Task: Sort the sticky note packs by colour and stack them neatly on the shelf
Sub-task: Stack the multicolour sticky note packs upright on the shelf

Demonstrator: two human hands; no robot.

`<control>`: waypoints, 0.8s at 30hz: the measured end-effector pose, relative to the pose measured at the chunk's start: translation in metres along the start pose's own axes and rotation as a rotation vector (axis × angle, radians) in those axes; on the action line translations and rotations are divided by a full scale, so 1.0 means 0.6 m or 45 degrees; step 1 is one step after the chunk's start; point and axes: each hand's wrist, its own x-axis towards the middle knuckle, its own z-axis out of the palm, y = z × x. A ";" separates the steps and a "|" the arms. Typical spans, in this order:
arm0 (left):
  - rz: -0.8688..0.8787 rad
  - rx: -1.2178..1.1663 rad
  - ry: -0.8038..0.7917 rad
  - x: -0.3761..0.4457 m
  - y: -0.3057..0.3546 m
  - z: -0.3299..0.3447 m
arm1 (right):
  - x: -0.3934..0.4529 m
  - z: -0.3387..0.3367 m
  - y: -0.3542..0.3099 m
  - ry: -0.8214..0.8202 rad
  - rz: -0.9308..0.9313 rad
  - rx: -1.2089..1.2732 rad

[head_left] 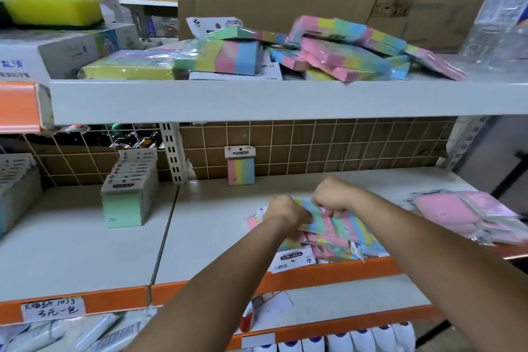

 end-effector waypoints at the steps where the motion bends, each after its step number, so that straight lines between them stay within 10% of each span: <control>1: -0.001 0.031 0.015 0.001 0.004 0.001 | -0.004 0.001 0.001 -0.009 -0.004 0.009; 24: 0.102 -1.143 0.124 0.013 -0.031 -0.042 | -0.001 -0.029 -0.038 -0.153 -0.181 0.347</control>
